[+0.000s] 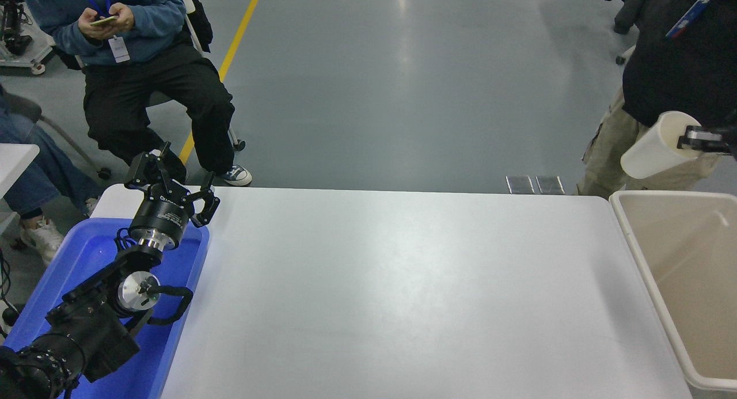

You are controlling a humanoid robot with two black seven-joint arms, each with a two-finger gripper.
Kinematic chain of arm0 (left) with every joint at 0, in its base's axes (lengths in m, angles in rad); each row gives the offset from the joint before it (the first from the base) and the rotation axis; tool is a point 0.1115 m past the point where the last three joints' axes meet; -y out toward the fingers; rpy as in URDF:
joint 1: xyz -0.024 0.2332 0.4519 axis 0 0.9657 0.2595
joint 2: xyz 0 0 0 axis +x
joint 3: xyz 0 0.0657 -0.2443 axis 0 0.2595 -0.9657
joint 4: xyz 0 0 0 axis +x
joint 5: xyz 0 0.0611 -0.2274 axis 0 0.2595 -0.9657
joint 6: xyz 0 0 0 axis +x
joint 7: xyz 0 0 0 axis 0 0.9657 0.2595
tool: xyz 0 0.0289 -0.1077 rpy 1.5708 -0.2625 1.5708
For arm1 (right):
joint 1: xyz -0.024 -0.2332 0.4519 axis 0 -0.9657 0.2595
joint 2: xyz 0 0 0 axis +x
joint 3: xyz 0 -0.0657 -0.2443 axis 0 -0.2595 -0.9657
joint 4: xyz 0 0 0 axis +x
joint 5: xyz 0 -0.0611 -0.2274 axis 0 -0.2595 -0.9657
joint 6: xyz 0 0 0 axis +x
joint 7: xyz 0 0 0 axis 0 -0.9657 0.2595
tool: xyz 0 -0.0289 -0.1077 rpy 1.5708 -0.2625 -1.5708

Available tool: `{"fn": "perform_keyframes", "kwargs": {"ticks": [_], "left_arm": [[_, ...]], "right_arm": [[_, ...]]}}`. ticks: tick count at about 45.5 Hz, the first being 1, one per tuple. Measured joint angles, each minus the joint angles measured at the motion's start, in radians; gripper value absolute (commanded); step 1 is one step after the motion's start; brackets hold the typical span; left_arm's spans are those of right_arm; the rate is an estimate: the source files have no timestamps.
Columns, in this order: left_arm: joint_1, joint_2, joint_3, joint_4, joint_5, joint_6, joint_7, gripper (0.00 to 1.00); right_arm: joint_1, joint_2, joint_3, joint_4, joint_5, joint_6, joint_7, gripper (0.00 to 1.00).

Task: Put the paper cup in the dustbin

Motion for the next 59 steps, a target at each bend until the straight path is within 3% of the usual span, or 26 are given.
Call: {"fn": "perform_keyframes", "kwargs": {"ticks": [11, 24, 41, 59], "left_arm": [[0.0, 0.0, 0.0, 0.0, 0.0, 0.0, 0.0, 1.0], [0.0, 0.0, 0.0, 0.0, 0.0, 0.0, 0.001, 1.0], [0.0, 0.0, 0.0, 0.0, 0.0, 0.0, 0.001, 1.0], [0.0, 0.0, 0.0, 0.0, 0.0, 0.0, 0.001, 1.0]], "right_arm": [[-0.216, -0.004, 0.14, -0.129, 0.076, -0.048, 0.003, 0.0], [-0.423, 0.122, 0.21, -0.391, 0.28, -0.071, 0.004, 0.0], [-0.588, 0.358, 0.227, -0.722, 0.51, -0.091, -0.006, 0.0], [-0.703, 0.495, 0.276, -0.812, 0.691, -0.239, -0.055, 0.0]]}}
